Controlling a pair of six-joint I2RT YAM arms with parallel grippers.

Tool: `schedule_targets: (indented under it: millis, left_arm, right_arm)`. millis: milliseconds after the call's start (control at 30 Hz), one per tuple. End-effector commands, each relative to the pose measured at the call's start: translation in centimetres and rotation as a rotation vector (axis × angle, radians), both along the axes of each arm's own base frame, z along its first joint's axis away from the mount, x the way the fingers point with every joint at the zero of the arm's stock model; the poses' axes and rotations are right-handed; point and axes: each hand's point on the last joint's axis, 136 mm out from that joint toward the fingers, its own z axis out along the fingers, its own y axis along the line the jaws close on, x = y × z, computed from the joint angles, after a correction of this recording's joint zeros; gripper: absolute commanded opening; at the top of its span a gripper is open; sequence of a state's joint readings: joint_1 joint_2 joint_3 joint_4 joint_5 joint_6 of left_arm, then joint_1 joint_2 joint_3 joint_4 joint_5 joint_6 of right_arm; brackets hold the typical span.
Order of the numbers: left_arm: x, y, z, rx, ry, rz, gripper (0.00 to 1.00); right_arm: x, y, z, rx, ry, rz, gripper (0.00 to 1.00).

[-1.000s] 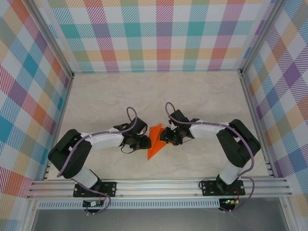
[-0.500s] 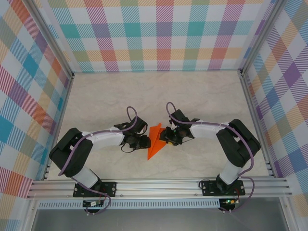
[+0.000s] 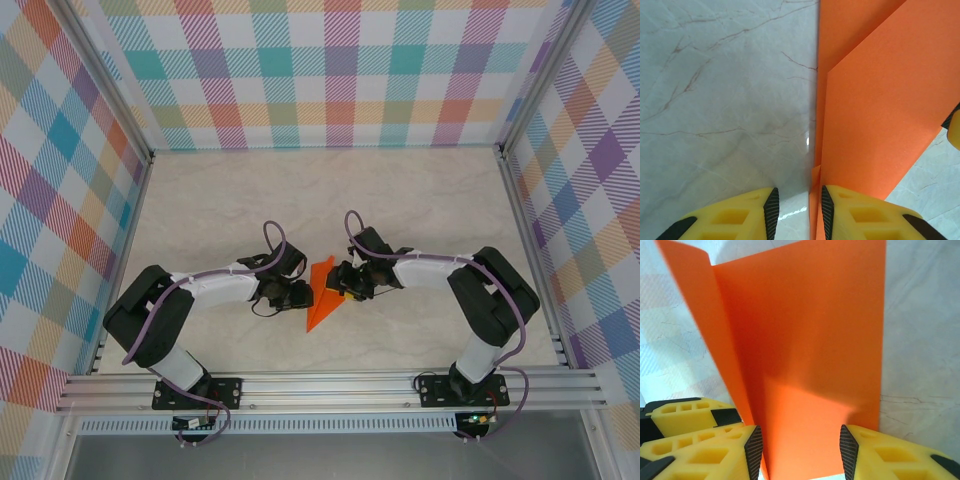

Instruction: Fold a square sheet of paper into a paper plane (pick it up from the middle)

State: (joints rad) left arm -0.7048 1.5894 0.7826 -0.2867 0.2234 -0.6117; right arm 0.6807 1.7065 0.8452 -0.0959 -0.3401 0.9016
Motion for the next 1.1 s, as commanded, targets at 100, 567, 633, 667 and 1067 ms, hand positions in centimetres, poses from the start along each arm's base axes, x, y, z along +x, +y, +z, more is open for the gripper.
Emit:
schedule_targets:
  millis: [100, 567, 633, 667, 1067]
  left_arm:
    - [0.2, -0.9, -0.9, -0.023, 0.002, -0.023, 0.32]
    - [0.3, -1.2, -0.9, -0.029, 0.005, -0.026, 0.31]
    - [0.3, -1.2, -0.9, -0.03, 0.006, -0.026, 0.32]
    - [0.3, -1.2, -0.9, -0.031, 0.006, -0.028, 0.32]
    - [0.3, -1.3, -1.0, -0.029, 0.011, -0.028, 0.31]
  right_arm:
    - [0.1, -1.3, 1.1, -0.059, -0.048, -0.02, 0.48]
    - [-0.8, -0.9, -0.7, -0.059, 0.006, 0.01, 0.48]
    - [-0.9, -0.8, -0.9, -0.057, 0.011, 0.01, 0.47]
    - [-0.9, -0.9, -1.1, -0.069, 0.019, 0.005, 0.47]
    - [-1.0, 0.4, -0.5, -0.02, 0.015, 0.019, 0.4]
